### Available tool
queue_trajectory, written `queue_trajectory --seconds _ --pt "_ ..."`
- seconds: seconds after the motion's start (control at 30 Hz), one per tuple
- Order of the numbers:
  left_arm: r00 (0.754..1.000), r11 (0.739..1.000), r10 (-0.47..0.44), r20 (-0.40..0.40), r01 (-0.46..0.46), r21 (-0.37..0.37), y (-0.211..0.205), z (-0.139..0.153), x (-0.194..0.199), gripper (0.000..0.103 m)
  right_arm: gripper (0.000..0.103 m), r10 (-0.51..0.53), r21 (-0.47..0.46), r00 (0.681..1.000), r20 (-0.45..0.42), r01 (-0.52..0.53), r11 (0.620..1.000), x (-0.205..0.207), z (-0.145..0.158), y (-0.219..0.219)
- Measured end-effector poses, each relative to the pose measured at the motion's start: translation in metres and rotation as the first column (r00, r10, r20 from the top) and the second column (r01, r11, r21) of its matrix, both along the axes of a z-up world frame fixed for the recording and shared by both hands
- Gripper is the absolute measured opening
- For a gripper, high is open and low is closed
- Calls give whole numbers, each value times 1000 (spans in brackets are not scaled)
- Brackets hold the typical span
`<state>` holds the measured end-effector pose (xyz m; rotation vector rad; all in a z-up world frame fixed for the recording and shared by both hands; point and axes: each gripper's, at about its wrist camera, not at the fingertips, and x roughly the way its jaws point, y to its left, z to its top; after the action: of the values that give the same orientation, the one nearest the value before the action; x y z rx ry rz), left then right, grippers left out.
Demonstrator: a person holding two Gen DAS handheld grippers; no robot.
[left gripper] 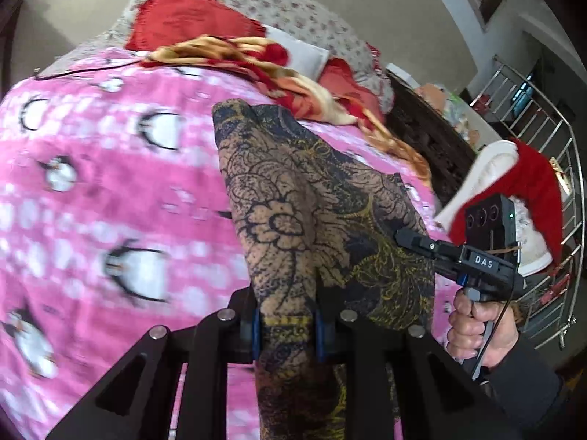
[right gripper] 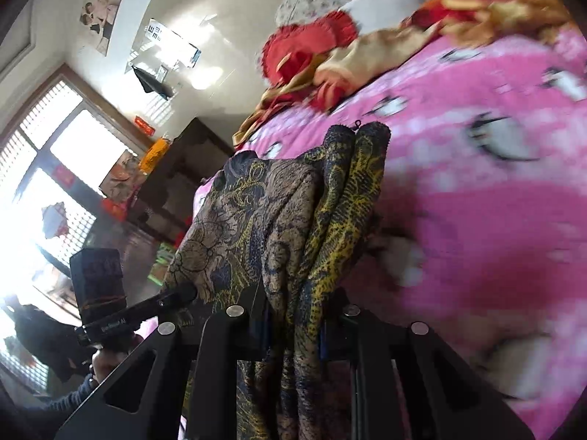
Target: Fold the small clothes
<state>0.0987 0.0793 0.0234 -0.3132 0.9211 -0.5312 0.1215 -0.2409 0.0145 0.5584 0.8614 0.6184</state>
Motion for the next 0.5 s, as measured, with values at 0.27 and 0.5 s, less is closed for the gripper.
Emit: queue_trajectory --seconds 0.27,0.5 --pt "998 997 39 -57 -35 62 10 -38 10 42 35 -69 21 986 -154 73 997 22 -50 6" --pt "979 978 156 134 -171 115 20 12 -10 65 38 -90 -247 995 40 97 964 -28 24 9"
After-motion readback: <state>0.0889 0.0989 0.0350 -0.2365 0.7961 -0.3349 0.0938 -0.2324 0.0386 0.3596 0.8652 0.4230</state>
